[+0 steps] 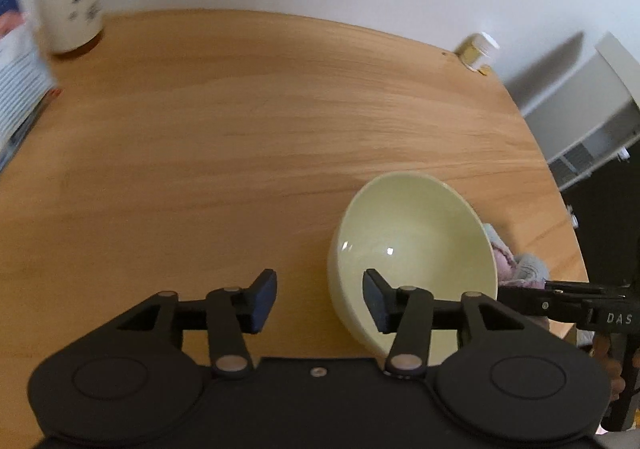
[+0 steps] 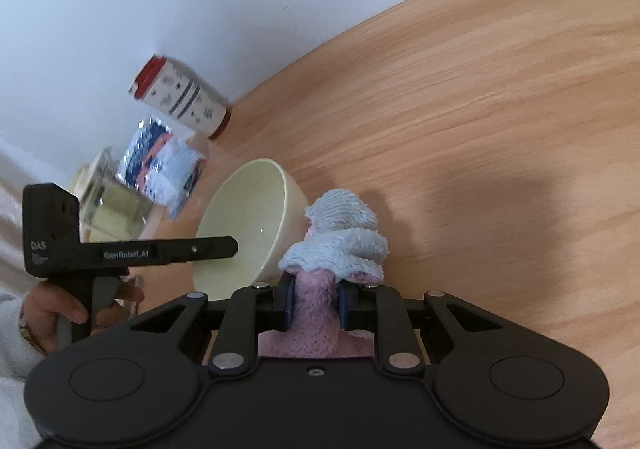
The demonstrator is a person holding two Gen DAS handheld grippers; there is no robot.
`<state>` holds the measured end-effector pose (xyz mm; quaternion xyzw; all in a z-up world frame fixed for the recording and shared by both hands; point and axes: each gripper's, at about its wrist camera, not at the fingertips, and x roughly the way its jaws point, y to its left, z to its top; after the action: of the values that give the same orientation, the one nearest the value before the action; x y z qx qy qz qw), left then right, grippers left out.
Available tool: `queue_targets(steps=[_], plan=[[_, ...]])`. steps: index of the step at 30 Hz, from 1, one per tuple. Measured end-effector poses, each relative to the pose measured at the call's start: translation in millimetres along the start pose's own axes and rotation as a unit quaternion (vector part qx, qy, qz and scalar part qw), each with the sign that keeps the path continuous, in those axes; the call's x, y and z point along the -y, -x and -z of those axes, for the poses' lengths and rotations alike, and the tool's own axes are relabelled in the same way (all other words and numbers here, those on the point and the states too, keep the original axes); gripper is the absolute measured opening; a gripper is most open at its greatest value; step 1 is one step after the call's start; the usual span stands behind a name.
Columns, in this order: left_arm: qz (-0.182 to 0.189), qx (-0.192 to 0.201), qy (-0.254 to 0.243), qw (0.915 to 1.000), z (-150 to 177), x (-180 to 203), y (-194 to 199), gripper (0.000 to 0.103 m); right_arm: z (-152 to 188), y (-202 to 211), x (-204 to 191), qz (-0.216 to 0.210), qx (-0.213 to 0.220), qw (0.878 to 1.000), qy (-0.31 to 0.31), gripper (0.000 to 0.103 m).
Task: Clean bowl
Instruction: 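Lower the bowl toward the table with the left tool while the right tool wipes its outside, then raise the bowl again with the left tool while the right tool holds the cloth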
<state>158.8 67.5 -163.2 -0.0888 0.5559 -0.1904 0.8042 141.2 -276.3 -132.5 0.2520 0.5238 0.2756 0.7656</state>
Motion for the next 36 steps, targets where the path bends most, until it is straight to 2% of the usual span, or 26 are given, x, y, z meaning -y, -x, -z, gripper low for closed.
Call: queue_targets(steps=[2,7,11,12,14,17,19,23,25,26,27,30,34,36], plan=[[0.01,-0.011,-0.027,0.9995,-11.3,2.1,-5.5,0.062,3.1,1.9,7.6,-0.002,0.012,0.999,-0.038,0.023],[0.021,-0.033,-0.07,0.9968,-21.0,-0.8,-20.4,0.061,5.2,0.3,10.8,0.045,0.028,0.998,-0.041,0.023],[0.036,-0.039,-0.087,0.9948,-27.7,-0.7,-28.9,0.059,0.3,-8.2,-11.0,0.1,0.0,0.993,0.055,0.03],[0.039,-0.04,-0.09,0.9943,-29.0,-0.6,-30.1,0.059,-0.7,-10.1,-18.8,0.12,-0.007,0.989,0.09,0.035],[0.045,-0.041,-0.1,0.9931,-31.2,1.1,-32.9,0.059,-2.2,-13.1,-32.5,0.154,-0.02,0.977,0.148,0.036],[0.053,-0.044,-0.11,0.9915,-32.2,3.8,-34.1,0.051,-3.5,-15.9,-50.3,0.173,-0.032,0.967,0.182,0.043],[0.056,-0.047,-0.119,0.9902,-31.7,5.2,-34.7,0.047,-2.6,-19.2,-57.9,0.2,-0.034,0.961,0.189,0.053],[0.049,-0.052,-0.142,0.9873,-28.5,10.1,-38.7,0.028,5.2,-34.9,-78.2,0.243,-0.032,0.946,0.212,0.059],[0.051,-0.054,-0.141,0.9872,-27.3,10.2,-38.9,0.023,10.0,-48.5,-83.9,0.258,-0.043,0.936,0.234,0.06],[0.052,-0.051,-0.144,0.987,-26.0,11.0,-37.7,0.015,12.1,-55.2,-85.5,0.267,-0.049,0.931,0.244,0.06],[0.051,-0.048,-0.145,0.9869,-24.8,11.8,-36.7,0.015,12.8,-61.6,-85.8,0.275,-0.052,0.927,0.251,0.061],[0.047,-0.047,-0.117,0.9909,-22.0,5.4,-33.4,0.013,8.6,-67.6,-80.8,0.27,-0.052,0.929,0.248,0.063],[0.031,-0.038,-0.078,0.9957,-13.6,-2.8,-24.7,0.012,6.8,-65.0,-74.0,0.27,-0.038,0.923,0.272,0.063],[0.025,-0.03,-0.031,0.9988,-6.3,-10.3,-19.5,0.01,5.9,-63.9,-72.2,0.267,-0.027,0.923,0.275,0.063]])
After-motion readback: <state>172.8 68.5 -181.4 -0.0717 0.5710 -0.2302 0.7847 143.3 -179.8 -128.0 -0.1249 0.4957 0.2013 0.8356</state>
